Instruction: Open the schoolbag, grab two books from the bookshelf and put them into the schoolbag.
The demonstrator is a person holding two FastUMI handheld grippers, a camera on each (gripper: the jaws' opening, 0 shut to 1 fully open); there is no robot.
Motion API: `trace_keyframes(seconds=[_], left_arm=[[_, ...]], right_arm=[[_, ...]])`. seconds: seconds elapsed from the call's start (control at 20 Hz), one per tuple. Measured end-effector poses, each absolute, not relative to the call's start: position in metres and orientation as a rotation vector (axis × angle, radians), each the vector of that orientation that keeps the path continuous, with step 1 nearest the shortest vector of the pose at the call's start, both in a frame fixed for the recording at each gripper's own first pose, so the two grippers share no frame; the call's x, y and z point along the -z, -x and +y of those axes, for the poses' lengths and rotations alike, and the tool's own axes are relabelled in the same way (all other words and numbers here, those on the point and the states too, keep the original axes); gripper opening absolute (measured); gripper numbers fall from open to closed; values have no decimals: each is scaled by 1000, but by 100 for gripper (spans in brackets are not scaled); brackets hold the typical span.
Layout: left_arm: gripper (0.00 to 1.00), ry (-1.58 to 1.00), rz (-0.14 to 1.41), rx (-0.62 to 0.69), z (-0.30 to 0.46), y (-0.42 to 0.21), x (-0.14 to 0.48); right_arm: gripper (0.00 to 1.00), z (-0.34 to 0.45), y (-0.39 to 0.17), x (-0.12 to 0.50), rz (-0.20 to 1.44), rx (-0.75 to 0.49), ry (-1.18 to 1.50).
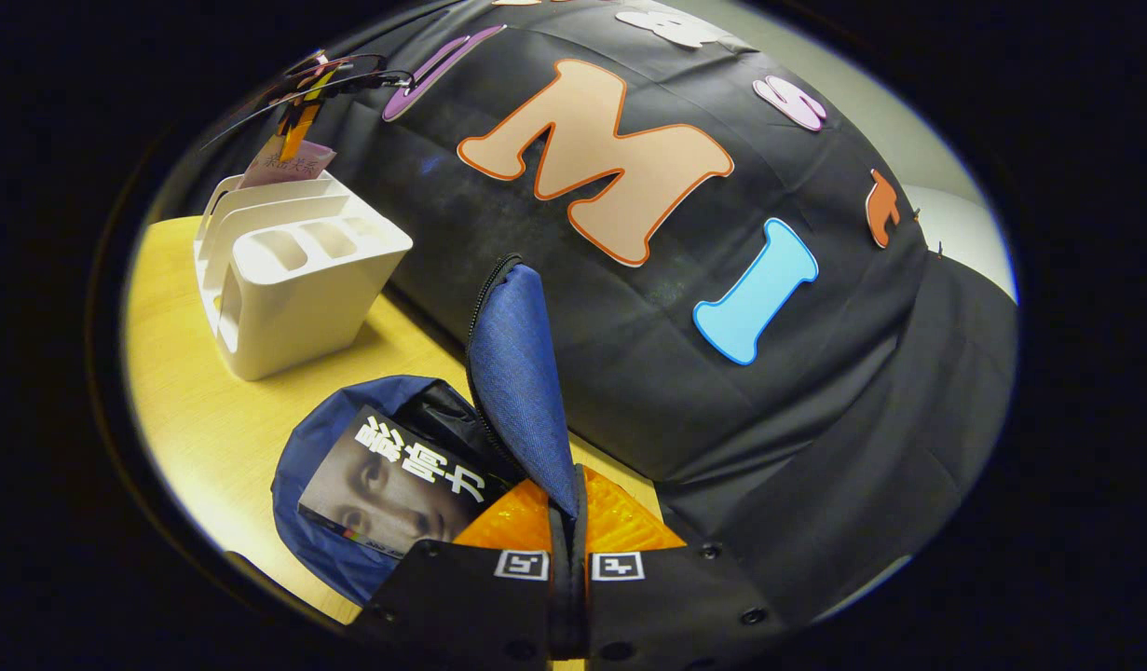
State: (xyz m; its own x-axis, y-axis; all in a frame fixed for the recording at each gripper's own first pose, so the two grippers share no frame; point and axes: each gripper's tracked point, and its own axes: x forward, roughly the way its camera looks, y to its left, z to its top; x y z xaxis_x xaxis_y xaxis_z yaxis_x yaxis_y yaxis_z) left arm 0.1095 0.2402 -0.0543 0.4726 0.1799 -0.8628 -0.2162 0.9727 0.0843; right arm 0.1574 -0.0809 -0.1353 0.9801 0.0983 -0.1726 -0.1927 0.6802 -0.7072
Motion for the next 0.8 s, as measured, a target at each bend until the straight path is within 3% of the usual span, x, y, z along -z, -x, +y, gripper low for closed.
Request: trace_keyframes(seconds=[0.45,0.8], left_arm=[[28,37,1100,-290,243,-111,59],[24,107,1036,-304,234,-102,42]], right_arm=[[3,-78,-155,141,124,-172,820],[0,-74,-154,143,123,-179,829]])
